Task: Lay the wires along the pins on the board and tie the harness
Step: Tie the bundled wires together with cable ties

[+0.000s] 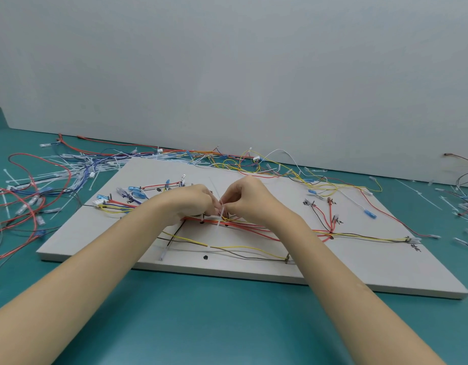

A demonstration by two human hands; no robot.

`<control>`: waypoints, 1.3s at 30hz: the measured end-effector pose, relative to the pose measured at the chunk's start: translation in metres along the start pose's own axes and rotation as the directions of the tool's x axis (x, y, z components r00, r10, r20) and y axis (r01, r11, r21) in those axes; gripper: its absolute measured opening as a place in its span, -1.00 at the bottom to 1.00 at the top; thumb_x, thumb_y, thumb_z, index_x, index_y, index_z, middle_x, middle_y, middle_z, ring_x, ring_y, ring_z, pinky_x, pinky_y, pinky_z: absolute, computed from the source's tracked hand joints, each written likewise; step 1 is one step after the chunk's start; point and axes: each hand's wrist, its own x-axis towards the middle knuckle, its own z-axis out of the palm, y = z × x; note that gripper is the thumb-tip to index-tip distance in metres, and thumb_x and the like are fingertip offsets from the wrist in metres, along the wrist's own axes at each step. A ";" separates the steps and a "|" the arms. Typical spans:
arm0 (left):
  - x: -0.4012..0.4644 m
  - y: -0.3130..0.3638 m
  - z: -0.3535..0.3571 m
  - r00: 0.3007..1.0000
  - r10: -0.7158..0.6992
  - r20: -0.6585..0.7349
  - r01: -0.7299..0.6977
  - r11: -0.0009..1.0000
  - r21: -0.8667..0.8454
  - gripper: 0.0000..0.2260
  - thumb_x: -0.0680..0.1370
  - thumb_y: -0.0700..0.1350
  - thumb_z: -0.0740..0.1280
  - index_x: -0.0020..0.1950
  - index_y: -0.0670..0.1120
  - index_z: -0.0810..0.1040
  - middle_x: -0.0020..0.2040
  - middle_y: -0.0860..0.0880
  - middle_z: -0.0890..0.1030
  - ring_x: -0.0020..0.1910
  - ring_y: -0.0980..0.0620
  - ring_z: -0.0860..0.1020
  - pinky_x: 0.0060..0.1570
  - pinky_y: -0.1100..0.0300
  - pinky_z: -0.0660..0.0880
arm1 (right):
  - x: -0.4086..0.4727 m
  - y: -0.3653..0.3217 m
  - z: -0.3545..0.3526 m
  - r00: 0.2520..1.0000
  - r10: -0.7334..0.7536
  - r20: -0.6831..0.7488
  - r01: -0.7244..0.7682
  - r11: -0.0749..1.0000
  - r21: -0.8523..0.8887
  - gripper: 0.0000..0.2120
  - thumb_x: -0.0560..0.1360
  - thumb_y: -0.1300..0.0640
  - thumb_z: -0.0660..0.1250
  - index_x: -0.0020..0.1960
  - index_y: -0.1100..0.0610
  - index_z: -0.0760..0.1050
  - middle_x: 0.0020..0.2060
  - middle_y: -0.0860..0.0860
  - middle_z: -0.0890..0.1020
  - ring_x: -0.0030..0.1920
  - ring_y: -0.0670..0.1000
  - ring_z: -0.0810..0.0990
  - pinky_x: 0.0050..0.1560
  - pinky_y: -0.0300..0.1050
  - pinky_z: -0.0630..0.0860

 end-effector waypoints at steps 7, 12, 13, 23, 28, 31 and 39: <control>-0.002 0.000 -0.001 1.000 0.016 0.026 -0.015 1.000 -0.021 -0.82 0.55 -0.33 0.27 0.02 -0.18 0.65 -0.05 -0.11 0.61 -0.02 -0.03 0.47 0.05 0.17 0.37 | -0.006 0.003 -0.003 0.995 0.094 0.040 -0.099 0.977 0.189 -0.89 0.44 0.32 0.42 -0.25 0.18 0.63 -0.41 0.06 0.63 -0.39 -0.02 0.55 -0.37 -0.25 0.50; -0.002 -0.001 -0.002 1.000 0.017 0.025 -0.017 1.000 0.004 -0.84 0.55 -0.29 0.29 -0.04 -0.13 0.66 -0.06 -0.11 0.59 -0.04 -0.03 0.44 0.03 0.17 0.34 | -0.009 0.004 0.000 0.991 0.131 0.027 -0.133 0.941 0.312 -0.87 0.47 0.28 0.38 -0.25 0.24 0.63 -0.45 -0.01 0.63 -0.42 -0.10 0.53 -0.40 -0.24 0.48; -0.003 -0.002 -0.002 1.000 0.017 0.023 -0.017 1.000 0.005 -0.84 0.55 -0.28 0.29 -0.03 -0.13 0.66 -0.06 -0.10 0.59 -0.04 -0.03 0.44 0.03 0.17 0.34 | -0.010 0.004 0.001 0.991 0.135 0.020 -0.135 0.935 0.328 -0.87 0.47 0.29 0.38 -0.25 0.26 0.63 -0.47 -0.03 0.62 -0.44 -0.11 0.51 -0.42 -0.26 0.47; -0.005 -0.002 -0.003 0.996 0.058 0.064 -0.058 0.998 -0.009 -0.84 0.58 -0.24 0.29 0.00 -0.12 0.68 -0.08 -0.08 0.57 -0.08 0.00 0.42 -0.04 0.18 0.33 | -0.017 0.008 0.008 0.980 0.200 -0.003 -0.164 0.807 0.567 -0.84 0.44 0.31 0.43 -0.30 0.17 0.62 -0.45 0.03 0.62 -0.42 -0.05 0.52 -0.43 -0.30 0.44; -0.006 0.000 -0.001 0.997 0.055 0.046 -0.053 0.997 -0.058 -0.77 0.61 -0.05 0.28 -0.01 -0.11 0.71 -0.12 0.04 0.66 -0.14 0.06 0.47 0.00 0.18 0.40 | -0.021 0.010 0.012 0.969 0.222 -0.104 -0.106 0.761 0.640 -0.91 0.48 0.30 0.39 -0.20 0.22 0.61 -0.35 0.08 0.64 -0.37 -0.04 0.58 -0.41 -0.23 0.49; -0.005 0.004 0.005 0.994 0.077 -0.080 -0.077 0.997 -0.001 -0.69 0.60 0.05 0.27 -0.08 -0.12 0.72 -0.08 -0.03 0.71 -0.14 0.03 0.57 -0.05 0.16 0.49 | -0.023 0.010 0.009 0.968 0.212 -0.138 -0.063 0.731 0.680 -0.91 0.49 0.34 0.36 -0.17 0.26 0.62 -0.33 0.09 0.65 -0.33 -0.03 0.59 -0.39 -0.17 0.53; -0.007 0.020 0.003 0.821 0.336 -0.461 -0.495 0.822 -0.283 -0.80 0.57 -0.07 0.35 -0.05 -0.20 0.66 -0.14 -0.10 0.68 -0.16 -0.05 0.62 -0.14 0.13 0.58 | -0.030 0.010 -0.001 0.972 0.193 -0.135 -0.046 0.716 0.696 -0.92 0.49 0.31 0.38 -0.17 0.27 0.62 -0.34 0.09 0.66 -0.35 -0.02 0.60 -0.39 -0.21 0.51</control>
